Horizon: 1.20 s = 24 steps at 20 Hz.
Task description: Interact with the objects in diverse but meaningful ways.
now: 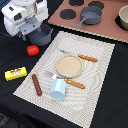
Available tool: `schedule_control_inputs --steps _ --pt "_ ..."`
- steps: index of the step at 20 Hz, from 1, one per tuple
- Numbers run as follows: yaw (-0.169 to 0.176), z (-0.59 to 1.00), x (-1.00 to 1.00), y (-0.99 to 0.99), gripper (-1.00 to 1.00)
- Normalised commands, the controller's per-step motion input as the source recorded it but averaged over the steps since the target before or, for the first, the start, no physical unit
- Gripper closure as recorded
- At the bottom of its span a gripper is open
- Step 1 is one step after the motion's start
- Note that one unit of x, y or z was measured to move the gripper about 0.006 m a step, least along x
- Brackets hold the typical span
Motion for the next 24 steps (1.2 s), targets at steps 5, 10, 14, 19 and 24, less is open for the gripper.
schedule_control_inputs --steps 5,10,14,19,24 --pt "0.000 -0.29 -0.30 0.00 -1.00" --pt "0.000 -0.19 -0.30 0.00 1.00" --pt "0.000 -0.14 -0.30 0.00 1.00" --pt "0.000 -0.17 -0.32 0.00 1.00" --pt "0.000 -0.12 -0.30 0.00 1.00"
